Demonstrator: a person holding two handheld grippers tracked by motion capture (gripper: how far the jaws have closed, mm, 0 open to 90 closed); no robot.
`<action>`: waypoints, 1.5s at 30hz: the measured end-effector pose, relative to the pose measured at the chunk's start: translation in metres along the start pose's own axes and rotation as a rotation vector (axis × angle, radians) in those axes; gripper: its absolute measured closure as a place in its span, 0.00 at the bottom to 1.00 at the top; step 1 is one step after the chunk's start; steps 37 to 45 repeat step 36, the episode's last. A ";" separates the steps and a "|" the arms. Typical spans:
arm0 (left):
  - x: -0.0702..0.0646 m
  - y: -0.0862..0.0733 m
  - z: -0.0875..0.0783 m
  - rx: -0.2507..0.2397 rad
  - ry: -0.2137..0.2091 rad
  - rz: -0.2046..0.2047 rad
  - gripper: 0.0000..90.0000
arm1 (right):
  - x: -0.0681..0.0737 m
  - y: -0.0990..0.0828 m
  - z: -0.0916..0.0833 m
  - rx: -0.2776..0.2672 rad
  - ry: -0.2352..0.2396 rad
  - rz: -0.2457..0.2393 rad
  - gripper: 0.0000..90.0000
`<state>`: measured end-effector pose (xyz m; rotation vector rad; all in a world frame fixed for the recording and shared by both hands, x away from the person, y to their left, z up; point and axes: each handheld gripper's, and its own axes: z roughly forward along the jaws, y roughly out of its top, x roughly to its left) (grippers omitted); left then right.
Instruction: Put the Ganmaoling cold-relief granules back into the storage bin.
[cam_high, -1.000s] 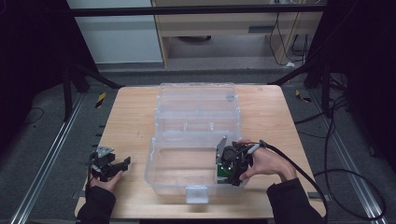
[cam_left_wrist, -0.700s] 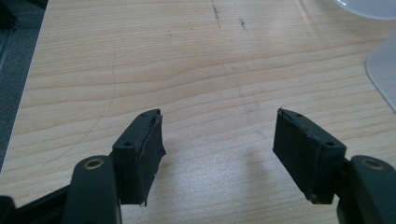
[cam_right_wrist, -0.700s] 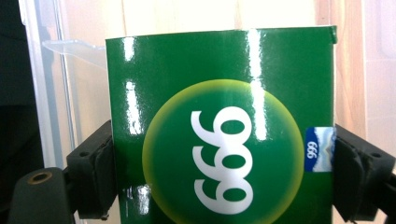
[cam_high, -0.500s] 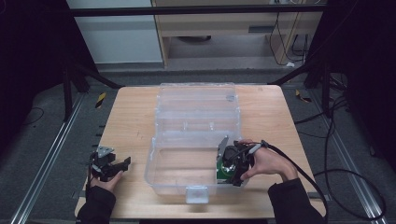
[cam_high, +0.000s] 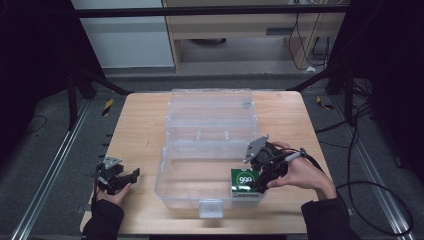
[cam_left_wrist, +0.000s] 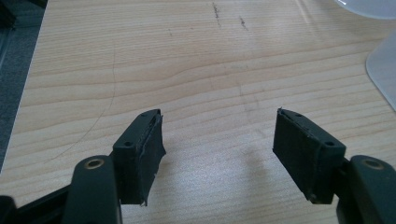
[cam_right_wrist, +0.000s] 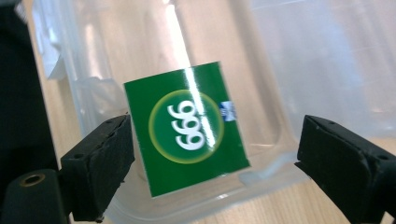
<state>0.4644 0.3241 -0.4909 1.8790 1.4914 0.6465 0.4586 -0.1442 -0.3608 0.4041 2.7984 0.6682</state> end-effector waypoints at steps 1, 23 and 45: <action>0.000 0.000 0.000 0.001 0.000 0.001 0.36 | 0.000 -0.003 -0.003 -0.017 -0.017 0.015 0.11; -0.002 0.000 0.000 -0.001 -0.009 0.010 0.36 | -0.006 -0.116 -0.010 -0.376 -0.403 0.531 0.05; -0.001 0.000 0.000 -0.010 -0.020 0.011 0.36 | -0.021 -0.173 0.022 -0.368 -0.511 0.799 0.04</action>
